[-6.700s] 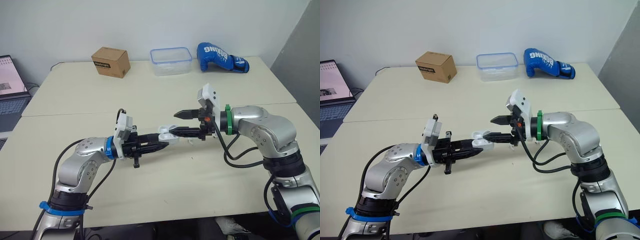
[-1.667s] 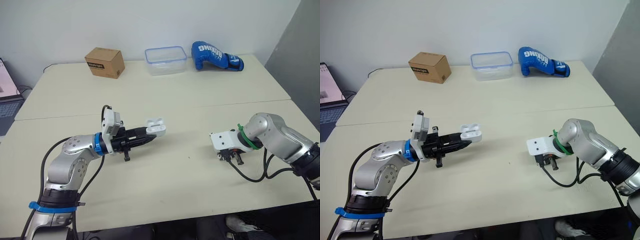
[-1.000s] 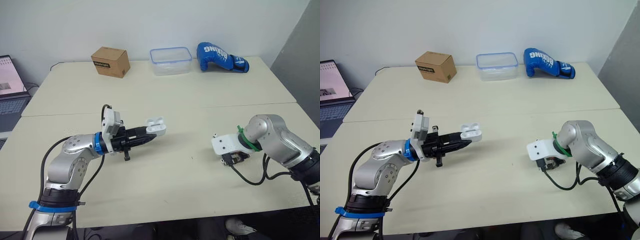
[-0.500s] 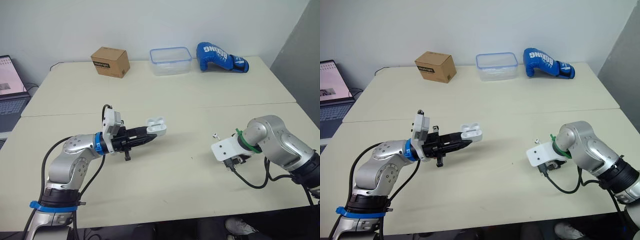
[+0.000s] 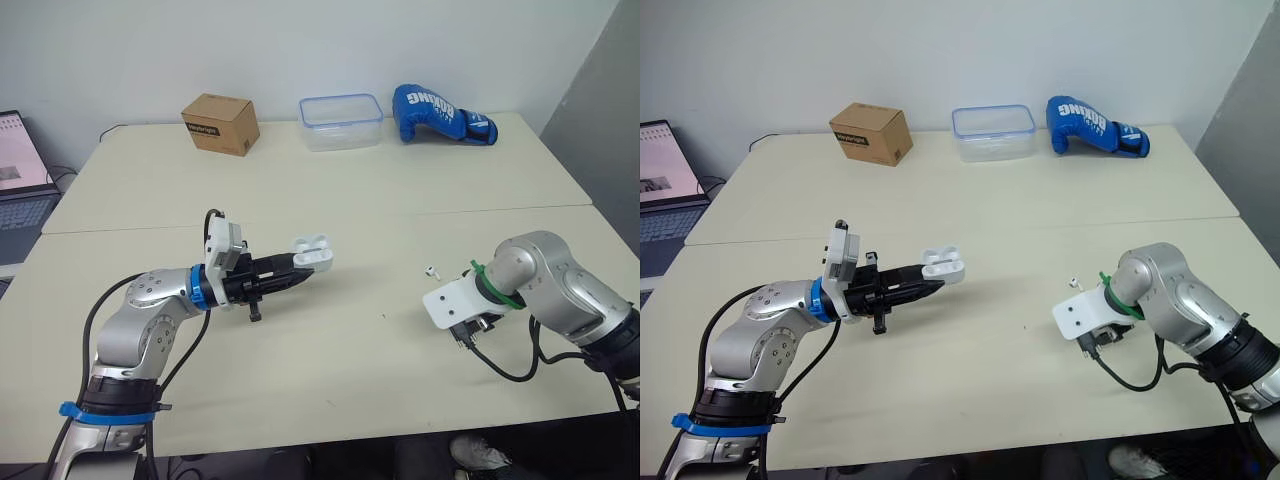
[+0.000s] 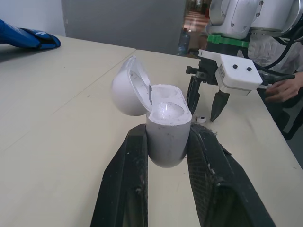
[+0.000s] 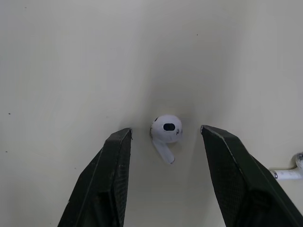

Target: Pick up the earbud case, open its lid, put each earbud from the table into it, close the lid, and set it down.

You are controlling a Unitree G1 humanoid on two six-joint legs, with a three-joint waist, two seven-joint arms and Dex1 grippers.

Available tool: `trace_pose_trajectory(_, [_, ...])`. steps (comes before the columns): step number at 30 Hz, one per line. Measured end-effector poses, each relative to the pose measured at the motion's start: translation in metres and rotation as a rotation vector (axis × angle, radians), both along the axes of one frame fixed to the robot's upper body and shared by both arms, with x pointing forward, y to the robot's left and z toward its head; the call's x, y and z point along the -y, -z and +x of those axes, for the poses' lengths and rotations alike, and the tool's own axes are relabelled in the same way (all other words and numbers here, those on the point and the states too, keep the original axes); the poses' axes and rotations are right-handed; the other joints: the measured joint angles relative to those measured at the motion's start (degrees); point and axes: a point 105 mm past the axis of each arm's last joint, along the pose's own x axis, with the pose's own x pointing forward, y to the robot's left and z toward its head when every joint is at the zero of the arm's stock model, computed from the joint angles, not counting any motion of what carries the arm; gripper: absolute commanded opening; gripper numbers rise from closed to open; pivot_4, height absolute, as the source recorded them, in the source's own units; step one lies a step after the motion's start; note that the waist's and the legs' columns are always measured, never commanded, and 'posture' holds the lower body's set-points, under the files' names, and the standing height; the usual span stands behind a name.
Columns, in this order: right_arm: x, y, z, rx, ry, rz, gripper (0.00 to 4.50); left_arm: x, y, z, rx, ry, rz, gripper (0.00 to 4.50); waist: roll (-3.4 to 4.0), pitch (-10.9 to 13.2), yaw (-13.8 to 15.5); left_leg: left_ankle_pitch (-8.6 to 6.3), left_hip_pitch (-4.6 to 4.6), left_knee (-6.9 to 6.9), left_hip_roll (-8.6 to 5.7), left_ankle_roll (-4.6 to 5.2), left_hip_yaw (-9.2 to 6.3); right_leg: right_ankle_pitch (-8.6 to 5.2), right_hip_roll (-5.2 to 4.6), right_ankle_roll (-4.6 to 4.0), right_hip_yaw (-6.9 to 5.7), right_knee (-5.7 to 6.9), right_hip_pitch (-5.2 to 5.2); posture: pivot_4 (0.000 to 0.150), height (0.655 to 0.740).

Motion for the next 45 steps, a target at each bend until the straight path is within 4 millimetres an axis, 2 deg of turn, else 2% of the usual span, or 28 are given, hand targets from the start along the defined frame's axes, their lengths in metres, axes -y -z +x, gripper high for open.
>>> trace_pose_trajectory(14, [-0.0038,0.0008,0.0012,0.014,-0.032,-0.018,2.41,-0.0003,0.0008,0.0001,-0.002,-0.007,0.0,0.79,0.0,0.0,0.0,0.0,0.12,0.0,0.02,0.0,0.0,0.0,0.01,0.0,0.0,0.01,0.11,0.15,0.7307])
trace_pose_trajectory(18, [-0.0043,0.0011,0.0009,0.011,-0.037,-0.018,1.59,-0.001,0.003,-0.0002,-0.01,-0.014,-0.001,0.79,0.0,0.0,0.0,0.0,0.13,0.0,0.02,0.0,-0.01,0.0,0.01,0.0,-0.01,0.01,0.11,0.15,0.7307])
trace_pose_trajectory(28, [-0.0048,0.0011,0.002,0.011,-0.045,-0.019,1.59,-0.0011,0.0029,0.0003,-0.009,-0.019,-0.001,0.79,0.0,0.0,0.0,0.0,0.12,0.0,0.01,0.0,-0.01,0.0,0.01,0.0,-0.01,0.0,0.12,0.15,0.7307])
trace_pose_trajectory(32, [-0.0048,0.0014,0.0021,0.008,-0.045,-0.019,0.39,-0.0011,0.0029,0.0003,-0.009,-0.019,-0.001,0.79,0.0,0.0,0.0,0.0,0.13,0.0,0.01,0.0,0.0,0.0,0.01,0.0,0.0,0.0,0.12,0.15,0.7307])
trace_pose_trajectory(45, [-0.0054,0.0005,0.0007,0.008,-0.023,-0.007,0.39,0.0012,0.0041,0.0002,-0.007,-0.013,-0.012,0.79,0.0,0.0,0.0,0.0,0.12,-0.01,0.01,0.0,0.0,0.0,0.0,0.0,0.0,-0.02,0.12,0.15,0.7307])
